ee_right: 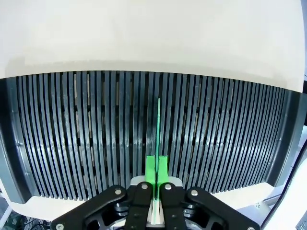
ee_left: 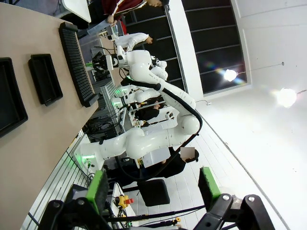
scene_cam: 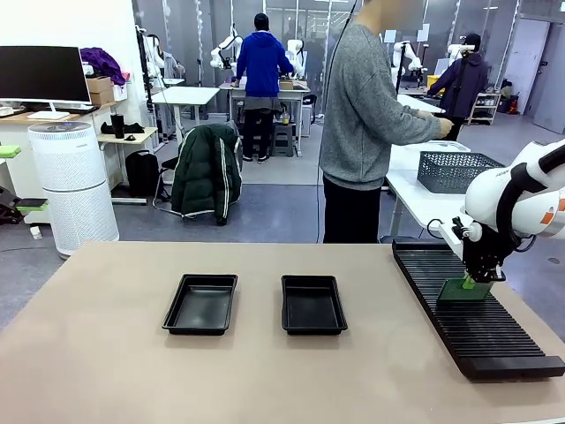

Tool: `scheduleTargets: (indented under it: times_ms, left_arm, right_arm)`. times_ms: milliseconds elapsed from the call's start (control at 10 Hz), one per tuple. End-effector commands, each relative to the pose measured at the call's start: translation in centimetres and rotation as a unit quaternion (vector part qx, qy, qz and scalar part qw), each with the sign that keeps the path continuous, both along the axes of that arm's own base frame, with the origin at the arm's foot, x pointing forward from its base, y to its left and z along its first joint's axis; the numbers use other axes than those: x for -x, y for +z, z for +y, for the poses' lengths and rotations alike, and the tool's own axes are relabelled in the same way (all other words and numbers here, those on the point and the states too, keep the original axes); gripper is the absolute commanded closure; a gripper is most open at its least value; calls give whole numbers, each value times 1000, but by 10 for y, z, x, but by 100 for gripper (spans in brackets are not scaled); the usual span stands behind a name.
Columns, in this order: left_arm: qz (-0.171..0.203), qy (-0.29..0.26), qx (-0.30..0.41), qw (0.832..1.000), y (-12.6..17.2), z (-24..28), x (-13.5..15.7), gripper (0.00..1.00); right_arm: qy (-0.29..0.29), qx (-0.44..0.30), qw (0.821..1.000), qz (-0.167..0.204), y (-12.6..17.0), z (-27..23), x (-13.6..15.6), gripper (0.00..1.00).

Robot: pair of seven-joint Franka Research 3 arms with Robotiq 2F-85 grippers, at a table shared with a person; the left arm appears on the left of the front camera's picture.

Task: Inspect and transfer BCBs to ESD trays.
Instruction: Pick up the Blank PCB from the PCB Rack and place it in the left ESD tray.

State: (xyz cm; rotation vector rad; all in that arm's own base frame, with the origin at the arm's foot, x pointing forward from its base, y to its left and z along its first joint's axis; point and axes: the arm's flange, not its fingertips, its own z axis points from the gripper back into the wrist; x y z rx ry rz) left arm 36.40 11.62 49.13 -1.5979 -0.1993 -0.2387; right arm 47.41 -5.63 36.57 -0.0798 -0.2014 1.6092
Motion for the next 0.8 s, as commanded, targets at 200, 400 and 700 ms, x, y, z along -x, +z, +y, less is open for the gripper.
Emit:
scheduleTargets:
  times_ms: [200, 400, 700]
  left_arm:
    - [5, 4, 0, 1000, 1, -1, 1, 0]
    - [5, 4, 0, 1000, 1, -1, 1, 0]
    - [5, 4, 0, 1000, 1, -1, 1, 0]
  right_arm:
    - [2, 0, 1000, 0, 0, 0, 0, 100]
    - [2, 0, 1000, 0, 0, 0, 0, 100]
    - [5, 18, 1000, 1, 28, -6, 3, 98]
